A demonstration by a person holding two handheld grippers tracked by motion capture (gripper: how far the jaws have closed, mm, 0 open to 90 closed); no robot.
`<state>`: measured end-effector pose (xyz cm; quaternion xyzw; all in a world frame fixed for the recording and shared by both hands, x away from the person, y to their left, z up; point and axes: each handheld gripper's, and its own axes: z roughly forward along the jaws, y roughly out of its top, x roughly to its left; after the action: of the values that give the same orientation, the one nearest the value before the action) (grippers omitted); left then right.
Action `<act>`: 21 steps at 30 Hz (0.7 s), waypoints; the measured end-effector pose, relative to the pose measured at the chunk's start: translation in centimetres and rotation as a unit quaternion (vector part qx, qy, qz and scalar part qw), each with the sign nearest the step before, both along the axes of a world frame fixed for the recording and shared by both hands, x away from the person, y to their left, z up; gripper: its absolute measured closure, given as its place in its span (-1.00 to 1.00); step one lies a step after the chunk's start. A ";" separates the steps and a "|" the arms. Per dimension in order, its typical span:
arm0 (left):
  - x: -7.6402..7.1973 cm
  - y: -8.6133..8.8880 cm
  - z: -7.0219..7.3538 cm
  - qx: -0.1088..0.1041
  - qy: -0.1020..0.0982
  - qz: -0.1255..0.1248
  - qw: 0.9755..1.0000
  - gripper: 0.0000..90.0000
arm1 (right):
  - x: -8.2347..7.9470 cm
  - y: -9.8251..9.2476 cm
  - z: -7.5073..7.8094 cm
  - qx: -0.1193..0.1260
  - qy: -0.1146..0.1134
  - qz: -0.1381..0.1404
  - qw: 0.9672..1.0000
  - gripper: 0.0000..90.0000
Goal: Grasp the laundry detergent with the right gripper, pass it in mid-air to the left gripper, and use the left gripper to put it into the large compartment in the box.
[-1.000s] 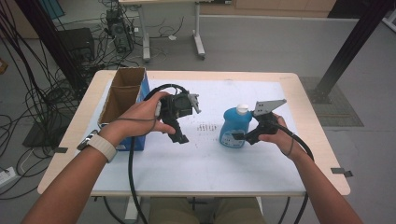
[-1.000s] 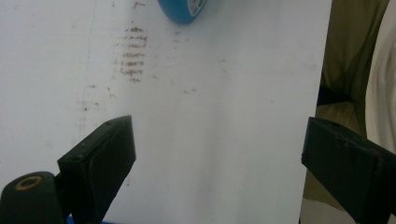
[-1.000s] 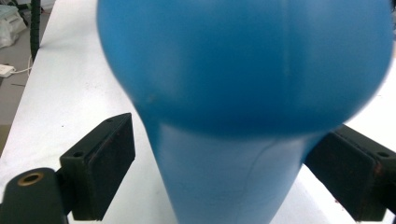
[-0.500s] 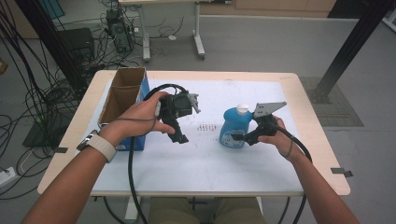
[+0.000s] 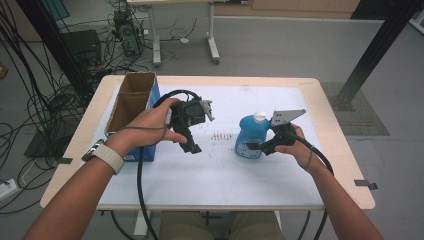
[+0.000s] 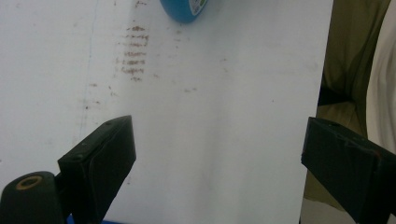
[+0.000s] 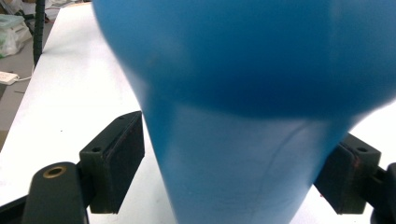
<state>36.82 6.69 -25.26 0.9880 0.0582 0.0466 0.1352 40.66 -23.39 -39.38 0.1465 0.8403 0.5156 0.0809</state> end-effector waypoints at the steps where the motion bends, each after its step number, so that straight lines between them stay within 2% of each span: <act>1: 0.0 0.0 0.0 0.000 0.000 0.000 1.000 -0.77 | 0.0 0.0 0.0 0.001 0.000 0.000 1.000 -0.55; 21: 0.0 0.0 0.0 -0.002 -0.001 0.001 1.000 -0.77 | 0.0 0.1 -0.4 0.004 -0.002 0.005 1.000 -0.44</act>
<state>36.86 6.70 -25.31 0.9876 0.0592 0.0473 0.1372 40.68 -23.30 -39.79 0.1422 0.8387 0.5196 0.0794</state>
